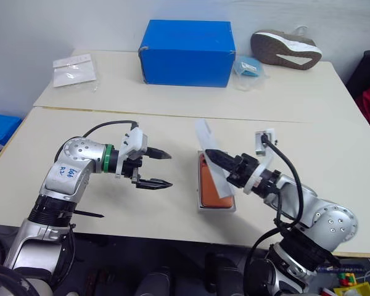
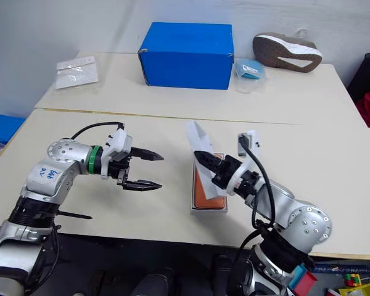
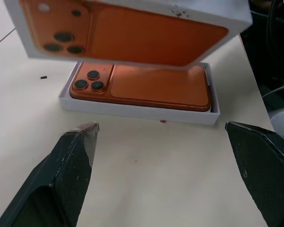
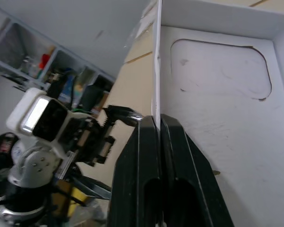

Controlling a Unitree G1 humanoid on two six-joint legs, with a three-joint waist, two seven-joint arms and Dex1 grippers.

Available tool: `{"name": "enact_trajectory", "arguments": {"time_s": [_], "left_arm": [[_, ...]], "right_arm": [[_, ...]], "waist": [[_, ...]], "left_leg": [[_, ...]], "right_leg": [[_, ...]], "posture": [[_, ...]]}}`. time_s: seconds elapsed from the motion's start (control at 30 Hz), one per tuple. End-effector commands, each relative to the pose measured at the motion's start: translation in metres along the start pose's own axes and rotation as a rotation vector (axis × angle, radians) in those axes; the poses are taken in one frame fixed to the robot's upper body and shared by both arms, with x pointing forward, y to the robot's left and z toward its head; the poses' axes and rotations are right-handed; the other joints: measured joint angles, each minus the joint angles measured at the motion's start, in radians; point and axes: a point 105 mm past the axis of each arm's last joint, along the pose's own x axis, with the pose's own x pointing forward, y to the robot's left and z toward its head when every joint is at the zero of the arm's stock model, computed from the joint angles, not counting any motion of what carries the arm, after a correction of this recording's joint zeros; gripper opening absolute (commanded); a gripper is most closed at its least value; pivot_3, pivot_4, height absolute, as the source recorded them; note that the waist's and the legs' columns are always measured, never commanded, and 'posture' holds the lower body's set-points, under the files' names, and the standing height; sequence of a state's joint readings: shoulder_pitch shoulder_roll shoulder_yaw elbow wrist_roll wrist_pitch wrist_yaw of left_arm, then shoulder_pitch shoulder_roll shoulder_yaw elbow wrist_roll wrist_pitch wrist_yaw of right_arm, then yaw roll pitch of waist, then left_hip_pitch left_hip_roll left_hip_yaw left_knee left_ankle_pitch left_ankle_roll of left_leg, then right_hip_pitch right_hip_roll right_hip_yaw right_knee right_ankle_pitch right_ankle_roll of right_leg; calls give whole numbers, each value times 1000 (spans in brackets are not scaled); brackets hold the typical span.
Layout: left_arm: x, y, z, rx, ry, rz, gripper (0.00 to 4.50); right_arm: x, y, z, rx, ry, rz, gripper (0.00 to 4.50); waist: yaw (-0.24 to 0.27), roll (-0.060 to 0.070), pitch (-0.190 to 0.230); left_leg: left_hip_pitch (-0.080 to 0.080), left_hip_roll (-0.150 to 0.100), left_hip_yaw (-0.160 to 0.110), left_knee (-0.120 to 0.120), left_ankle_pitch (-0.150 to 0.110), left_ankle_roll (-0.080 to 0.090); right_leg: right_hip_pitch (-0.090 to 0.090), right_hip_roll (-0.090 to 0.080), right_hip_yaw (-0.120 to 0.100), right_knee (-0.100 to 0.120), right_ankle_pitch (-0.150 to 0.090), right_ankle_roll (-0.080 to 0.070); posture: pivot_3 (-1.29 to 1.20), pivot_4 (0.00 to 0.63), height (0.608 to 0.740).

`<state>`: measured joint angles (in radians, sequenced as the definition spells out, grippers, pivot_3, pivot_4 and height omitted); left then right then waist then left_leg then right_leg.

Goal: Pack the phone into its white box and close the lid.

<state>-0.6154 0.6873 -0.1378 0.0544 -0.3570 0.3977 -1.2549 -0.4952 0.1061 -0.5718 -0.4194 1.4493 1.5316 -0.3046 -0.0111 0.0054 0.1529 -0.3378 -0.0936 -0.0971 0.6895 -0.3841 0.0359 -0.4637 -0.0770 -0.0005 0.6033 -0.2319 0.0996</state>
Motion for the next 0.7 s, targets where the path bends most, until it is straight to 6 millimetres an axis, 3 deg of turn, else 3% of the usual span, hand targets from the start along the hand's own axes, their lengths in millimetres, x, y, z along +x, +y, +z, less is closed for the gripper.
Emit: {"name": "enact_trajectory", "arguments": {"time_s": [0.03, 0.17, 0.4, 0.53, 0.7], "left_arm": [[-10, 3, 2, 24, 7, 41, 4500], [-16, 4, -3, 13, 24, 72, 4500], [-24, 3, -8, -2, 44, 116, 4500], [-26, 3, -6, 2, 37, 132, 4500], [-26, 1, -6, -2, 33, 146, 4500]], "right_arm": [[11, 24, -4, 75, 48, 130, 27], [23, 35, -11, 231, 106, 180, 27], [46, 32, -17, 419, 110, 173, 27], [59, 22, -19, 495, 87, 150, 27], [67, -4, -25, 518, 46, 73, 27]], "waist": [[-10, 0, 0], [-21, 0, 0], [-21, 0, 0], [-18, 1, 0], [-17, 1, 0]], "left_leg": [[0, 0, 0, 0, 0, 0], [1, 1, 0, -2, 0, -1], [2, 2, 1, -5, 1, -2], [2, 2, 1, -5, 1, -2], [2, 1, 1, -5, 1, -1]], "right_leg": [[0, 0, 0, 0, 0, 0], [0, 0, -1, 0, 0, -1], [0, 0, -1, -2, -1, -1], [0, 0, -1, -2, -1, -1], [0, 0, -1, -2, -1, -1]], "posture": [[0, 150, 740], [0, 150, 740], [0, 150, 740], [0, 150, 740], [0, 150, 740]]}}
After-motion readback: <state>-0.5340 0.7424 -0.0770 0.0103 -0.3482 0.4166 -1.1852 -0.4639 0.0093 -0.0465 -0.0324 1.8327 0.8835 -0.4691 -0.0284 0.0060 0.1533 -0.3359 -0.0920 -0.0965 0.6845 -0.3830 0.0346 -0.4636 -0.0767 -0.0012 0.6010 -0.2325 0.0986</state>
